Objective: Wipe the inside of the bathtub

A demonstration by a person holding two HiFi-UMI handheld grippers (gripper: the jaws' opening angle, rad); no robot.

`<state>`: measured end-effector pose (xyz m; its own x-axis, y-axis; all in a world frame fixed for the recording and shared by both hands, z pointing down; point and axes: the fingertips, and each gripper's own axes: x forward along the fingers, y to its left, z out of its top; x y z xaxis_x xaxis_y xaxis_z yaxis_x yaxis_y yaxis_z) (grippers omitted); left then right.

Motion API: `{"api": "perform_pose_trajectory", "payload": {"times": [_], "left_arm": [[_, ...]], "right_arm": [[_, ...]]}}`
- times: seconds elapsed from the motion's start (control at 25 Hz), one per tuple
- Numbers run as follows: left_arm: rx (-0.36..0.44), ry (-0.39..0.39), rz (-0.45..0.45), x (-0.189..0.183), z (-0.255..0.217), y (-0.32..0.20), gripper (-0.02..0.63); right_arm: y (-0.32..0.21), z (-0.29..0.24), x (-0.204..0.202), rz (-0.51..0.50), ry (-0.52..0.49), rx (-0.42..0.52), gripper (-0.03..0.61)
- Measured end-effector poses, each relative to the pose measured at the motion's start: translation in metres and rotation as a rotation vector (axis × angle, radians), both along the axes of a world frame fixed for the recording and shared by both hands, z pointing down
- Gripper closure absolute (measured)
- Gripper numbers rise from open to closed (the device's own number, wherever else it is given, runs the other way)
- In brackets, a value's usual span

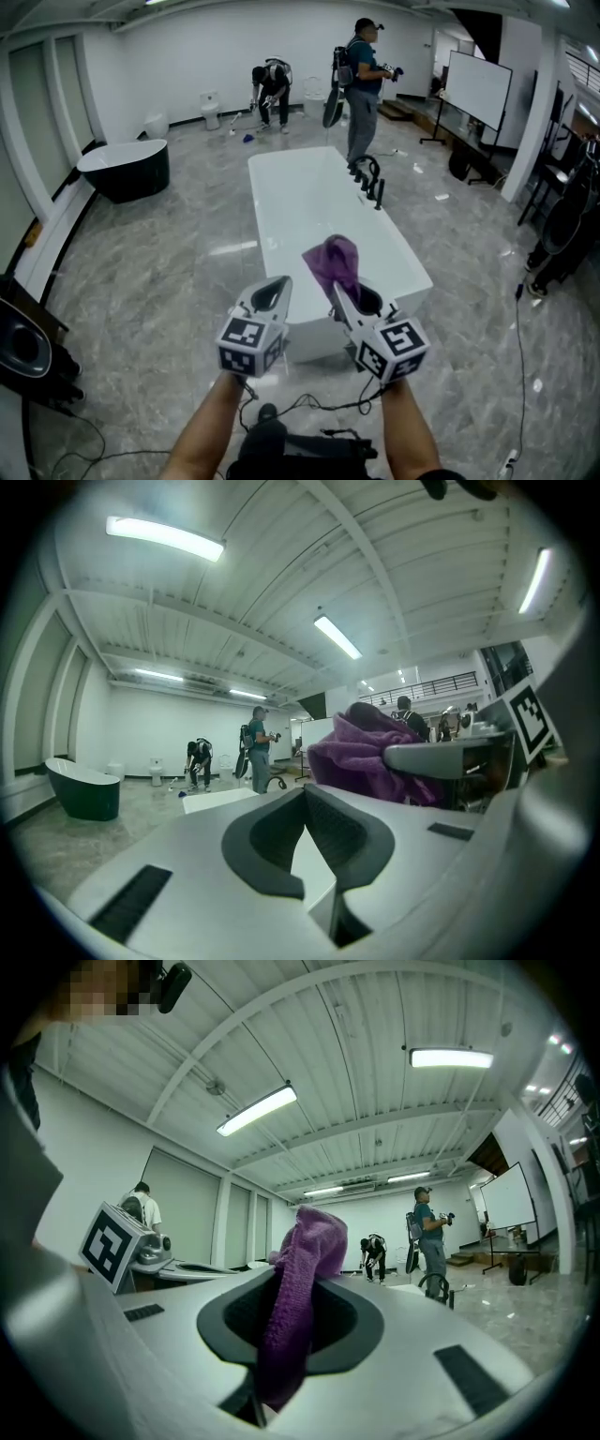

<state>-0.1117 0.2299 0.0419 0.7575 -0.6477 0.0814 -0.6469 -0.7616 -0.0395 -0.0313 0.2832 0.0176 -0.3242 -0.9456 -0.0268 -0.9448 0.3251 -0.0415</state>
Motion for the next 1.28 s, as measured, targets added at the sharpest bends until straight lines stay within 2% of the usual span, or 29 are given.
{"api": "perform_pose_trajectory", "payload": {"times": [0.24,0.44,0.64,0.84,1.08,1.28], "left_arm": [[-0.049,-0.027,-0.044,0.002,0.039,-0.048,0.607],[-0.147,-0.035,-0.065,-0.003,0.070,-0.122,0.607],[-0.138,-0.023,-0.083,-0.001,0.078,-0.199,0.607],[-0.147,0.008,-0.074,0.002,0.074,-0.267,0.607],[-0.174,0.005,-0.091,0.018,0.088,-0.307,0.607],[-0.195,-0.022,-0.178,0.034,0.112,-0.332,0.607]], "right_arm": [[-0.047,0.033,0.016,-0.013,-0.010,-0.050,0.509],[-0.126,0.061,0.019,-0.030,-0.012,-0.108,0.509],[-0.197,0.070,0.020,-0.031,-0.023,-0.141,0.509],[-0.261,0.061,0.020,-0.033,-0.021,-0.118,0.509],[-0.304,0.068,0.029,-0.069,-0.004,-0.146,0.509],[-0.335,0.086,0.044,-0.142,0.036,-0.168,0.509]]}}
